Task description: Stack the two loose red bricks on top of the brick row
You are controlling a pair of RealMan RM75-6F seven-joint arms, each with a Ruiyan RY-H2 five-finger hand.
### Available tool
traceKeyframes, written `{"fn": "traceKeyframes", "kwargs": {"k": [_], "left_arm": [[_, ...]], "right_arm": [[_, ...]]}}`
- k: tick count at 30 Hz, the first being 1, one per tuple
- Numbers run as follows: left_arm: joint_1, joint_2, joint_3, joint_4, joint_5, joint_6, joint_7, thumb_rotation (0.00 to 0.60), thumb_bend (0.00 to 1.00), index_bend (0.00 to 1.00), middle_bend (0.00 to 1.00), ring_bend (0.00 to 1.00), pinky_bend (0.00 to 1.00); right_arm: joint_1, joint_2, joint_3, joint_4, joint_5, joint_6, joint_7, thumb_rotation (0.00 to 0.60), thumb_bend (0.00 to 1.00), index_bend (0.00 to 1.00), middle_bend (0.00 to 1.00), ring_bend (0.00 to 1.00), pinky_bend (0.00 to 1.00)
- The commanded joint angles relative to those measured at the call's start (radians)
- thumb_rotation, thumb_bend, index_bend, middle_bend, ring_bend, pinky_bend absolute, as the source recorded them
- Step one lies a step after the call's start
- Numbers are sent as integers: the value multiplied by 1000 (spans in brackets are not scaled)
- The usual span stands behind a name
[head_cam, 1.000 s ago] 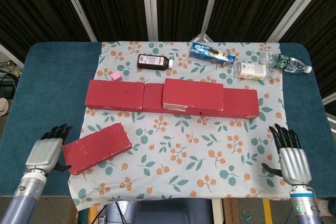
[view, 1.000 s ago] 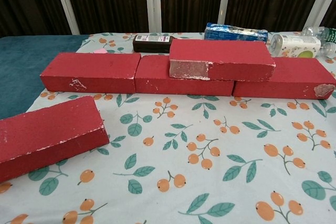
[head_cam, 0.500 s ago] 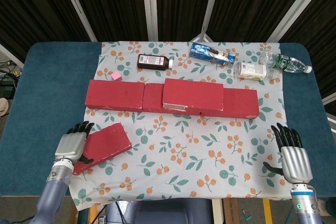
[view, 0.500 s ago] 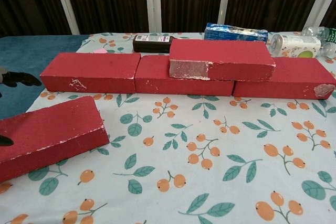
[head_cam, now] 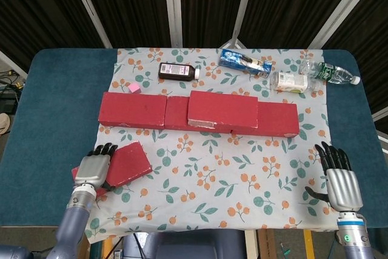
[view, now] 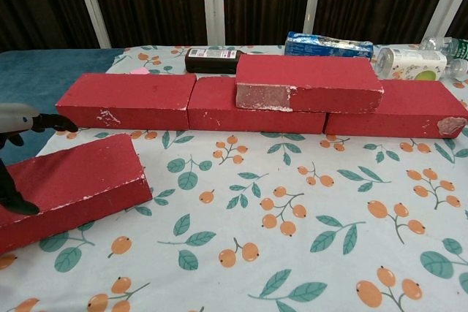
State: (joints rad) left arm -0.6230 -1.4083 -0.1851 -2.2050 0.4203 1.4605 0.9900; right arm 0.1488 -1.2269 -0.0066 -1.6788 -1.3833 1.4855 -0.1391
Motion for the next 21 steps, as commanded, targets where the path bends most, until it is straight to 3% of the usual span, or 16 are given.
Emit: {"fn": "traceKeyframes", "kwargs": {"k": [1,21], "left_arm": [[-7,-11,3,0,-6,8,-1,600,0,0,0,0,138],[-34,-37,29,31,-25,41,-19,600,0,0,0,0,139]], "right_arm": [[-2,2,4,-1,0,-4,8,600,152,0,0,0,0],[-11,-1,23,-7,-7,-29,8,600,152,0,0,0,0]]}}
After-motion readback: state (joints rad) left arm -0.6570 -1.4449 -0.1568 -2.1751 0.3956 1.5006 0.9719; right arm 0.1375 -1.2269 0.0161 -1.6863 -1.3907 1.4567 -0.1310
